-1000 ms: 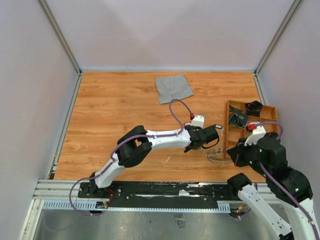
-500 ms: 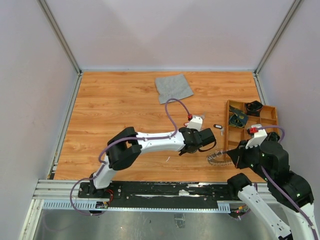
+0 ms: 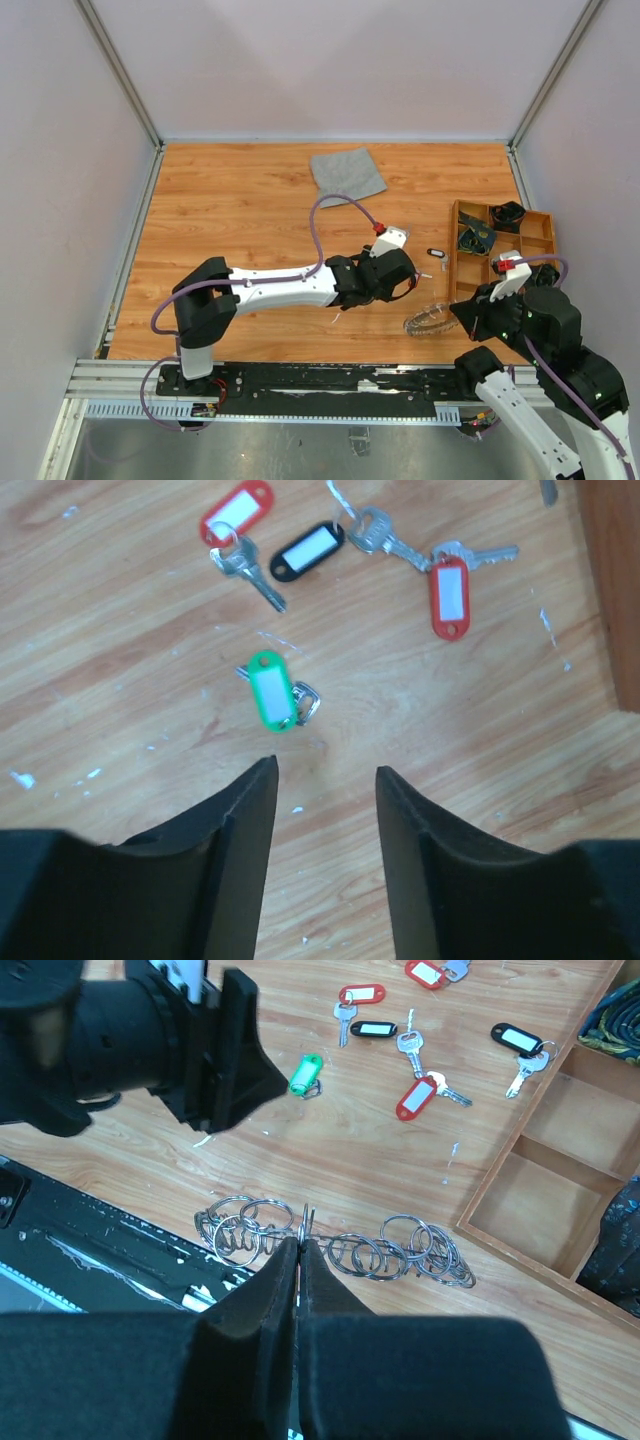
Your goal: Put the keys on the keyring
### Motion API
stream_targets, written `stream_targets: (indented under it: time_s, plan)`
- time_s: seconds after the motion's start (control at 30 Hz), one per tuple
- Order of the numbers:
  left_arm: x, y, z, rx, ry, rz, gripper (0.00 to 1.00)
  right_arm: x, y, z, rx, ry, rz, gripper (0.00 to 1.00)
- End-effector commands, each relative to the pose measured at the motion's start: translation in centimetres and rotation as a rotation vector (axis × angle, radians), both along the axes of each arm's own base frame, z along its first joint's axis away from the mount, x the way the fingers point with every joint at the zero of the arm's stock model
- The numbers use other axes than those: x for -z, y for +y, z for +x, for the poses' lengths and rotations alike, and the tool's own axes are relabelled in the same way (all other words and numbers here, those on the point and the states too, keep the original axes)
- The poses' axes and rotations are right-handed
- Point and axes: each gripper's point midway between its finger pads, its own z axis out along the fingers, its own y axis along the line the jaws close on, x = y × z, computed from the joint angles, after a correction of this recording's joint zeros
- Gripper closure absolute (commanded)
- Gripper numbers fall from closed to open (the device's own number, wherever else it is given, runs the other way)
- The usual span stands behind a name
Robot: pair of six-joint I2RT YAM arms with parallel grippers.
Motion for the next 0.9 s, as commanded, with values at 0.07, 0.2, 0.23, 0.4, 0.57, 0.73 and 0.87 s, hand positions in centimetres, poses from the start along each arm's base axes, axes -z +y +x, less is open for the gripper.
stream_targets:
  time_s: [0.07,0.2,0.23,0.4,0.57,0.73,0.87]
  plan:
    - [2.6,-1.9,-0.7,0.178,0.004,0.041,0.4,-0.4,0.4,0.1,-0.027,-0.02,0.004,0.98]
    - [2.6,-1.9,-0.1,0.246,0.0,0.032,0.38,-0.3,0.4,0.0,-0.032,-0.01,-0.008,0.97]
    - [2.6,-1.8,0.1,0.259,0.006,0.017,0.39,-0.2,0.4,0.0,-0.034,-0.008,-0.006,0.97]
    - [3.6,-1.1,0.7,0.321,0.047,-0.008,0.47,0.0,0.7,0.2,-0.042,0.004,0.002,0.97]
    - [4.9,-0.4,1.1,0.342,0.056,0.028,0.49,0.2,0.9,0.3,-0.05,0.012,-0.001,0.97]
    - [5.6,-0.5,1.5,0.35,0.064,0.042,0.5,0.4,1.1,0.3,-0.058,0.017,0.002,0.97]
    - [6.1,-0.4,1.9,0.343,0.068,0.06,0.53,0.4,1.2,0.2,-0.063,0.018,0.003,0.97]
